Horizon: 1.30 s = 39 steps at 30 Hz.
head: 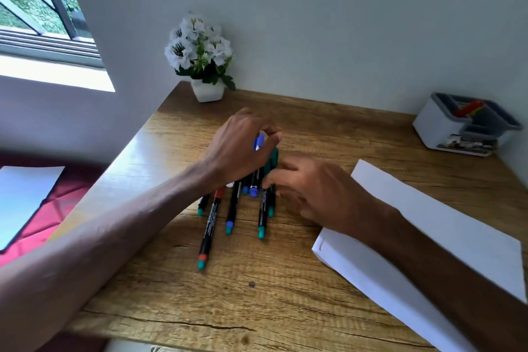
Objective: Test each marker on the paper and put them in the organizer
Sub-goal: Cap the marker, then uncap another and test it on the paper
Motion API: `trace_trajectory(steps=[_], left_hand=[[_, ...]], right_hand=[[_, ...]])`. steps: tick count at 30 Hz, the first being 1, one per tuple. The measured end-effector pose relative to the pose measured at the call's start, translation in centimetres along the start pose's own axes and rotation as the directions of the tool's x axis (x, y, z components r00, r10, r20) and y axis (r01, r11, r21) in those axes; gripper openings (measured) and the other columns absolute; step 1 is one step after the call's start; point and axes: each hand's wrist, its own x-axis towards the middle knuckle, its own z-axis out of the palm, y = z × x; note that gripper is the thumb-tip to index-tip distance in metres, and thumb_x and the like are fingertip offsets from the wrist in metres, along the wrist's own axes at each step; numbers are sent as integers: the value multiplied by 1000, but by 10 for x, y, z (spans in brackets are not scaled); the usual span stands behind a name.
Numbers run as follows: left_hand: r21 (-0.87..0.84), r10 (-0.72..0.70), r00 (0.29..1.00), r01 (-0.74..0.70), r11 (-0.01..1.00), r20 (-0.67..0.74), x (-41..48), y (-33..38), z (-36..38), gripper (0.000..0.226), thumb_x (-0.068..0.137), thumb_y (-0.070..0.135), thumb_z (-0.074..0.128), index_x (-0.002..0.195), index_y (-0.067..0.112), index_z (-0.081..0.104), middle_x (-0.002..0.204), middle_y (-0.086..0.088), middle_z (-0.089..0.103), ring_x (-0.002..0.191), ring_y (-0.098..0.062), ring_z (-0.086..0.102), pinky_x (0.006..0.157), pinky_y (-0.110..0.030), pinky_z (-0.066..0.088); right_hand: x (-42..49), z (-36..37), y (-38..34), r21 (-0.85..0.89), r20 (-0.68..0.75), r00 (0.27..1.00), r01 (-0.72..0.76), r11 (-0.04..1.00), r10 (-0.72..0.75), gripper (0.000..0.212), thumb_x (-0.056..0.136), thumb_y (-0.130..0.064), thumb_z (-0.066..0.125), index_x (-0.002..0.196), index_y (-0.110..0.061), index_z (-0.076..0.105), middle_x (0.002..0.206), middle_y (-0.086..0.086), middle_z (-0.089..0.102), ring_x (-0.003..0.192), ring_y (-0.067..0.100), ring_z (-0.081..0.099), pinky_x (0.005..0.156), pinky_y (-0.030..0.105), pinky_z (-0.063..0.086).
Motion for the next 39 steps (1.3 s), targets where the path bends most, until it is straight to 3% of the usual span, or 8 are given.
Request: trace_trajectory(steps=[6, 12, 16, 19, 25, 27, 32, 39], left_hand=[[-1, 26, 1000, -26, 1000, 14, 0, 0, 2, 18, 96, 33, 64, 94, 18, 74, 93, 8, 72, 88, -4, 49, 72, -23, 38], [-3, 39, 999, -39, 999, 14, -1, 0, 5, 19, 96, 33, 62, 96, 18, 74, 97, 7, 73, 91, -4, 49, 75, -26, 42], [-49, 135, 990, -132, 990, 51, 0, 3, 4, 15, 92, 25, 67, 105, 19, 72, 105, 7, 70, 98, -3, 47, 82, -25, 39], [-74, 204, 967, -194, 978, 152, -1, 7, 4, 36, 89, 13, 67, 125, 18, 65, 127, 4, 65, 116, -2, 41, 94, -18, 33], [-167, 322, 899, -283, 944, 296, -6, 15, 7, 59, 86, 8, 69, 142, 17, 52, 146, 7, 51, 140, -11, 37, 116, -28, 30], [-139, 352, 893, -325, 935, 279, -6, 17, 7, 48, 91, 12, 67, 137, 16, 57, 145, 6, 52, 140, -12, 38, 116, -26, 30], [-91, 354, 906, -342, 935, 231, -6, 18, 4, 29, 105, 26, 48, 130, 19, 61, 133, 7, 62, 131, -9, 49, 109, -29, 38], [-139, 273, 950, -254, 957, 149, -6, 25, -4, 36, 103, 42, 47, 123, 19, 67, 114, 8, 72, 99, -1, 63, 84, -24, 52]], right_hand=[[-11, -6, 10, 61, 19, 999, -33, 998, 32, 26, 87, -9, 76, 111, -21, 73, 107, 0, 66, 90, 14, 65, 70, 35, 59], [-11, -3, 12, 36, 41, 999, -34, 999, 33, 48, 80, 4, 78, 118, -25, 73, 115, 2, 62, 98, 16, 63, 69, 35, 59], [-17, -2, 20, 20, 51, 998, 27, 999, -28, 36, 82, 6, 77, 109, -17, 73, 118, 5, 60, 93, 16, 66, 69, 35, 60], [-27, -4, 23, 26, -6, 997, 73, 997, -73, 27, 89, -2, 75, 112, -14, 71, 125, 7, 59, 96, 19, 68, 72, 34, 61], [-42, -16, 25, 54, -166, 982, 103, 993, -93, 25, 104, -20, 51, 127, -15, 58, 128, 6, 64, 100, 16, 70, 79, 24, 60], [-48, -19, 25, 92, -220, 975, 61, 994, -39, 27, 108, -31, 40, 128, -18, 53, 129, 3, 65, 103, 15, 70, 79, 25, 61], [-60, -26, 28, 259, -374, 909, -89, 962, 185, 34, 90, -12, 70, 122, -20, 60, 122, -3, 70, 110, -3, 63, 83, 5, 52], [-68, -31, 52, 151, -463, 845, -222, 963, 267, 31, 83, -9, 82, 112, -16, 75, 108, -9, 73, 98, 5, 68, 85, 22, 60]])
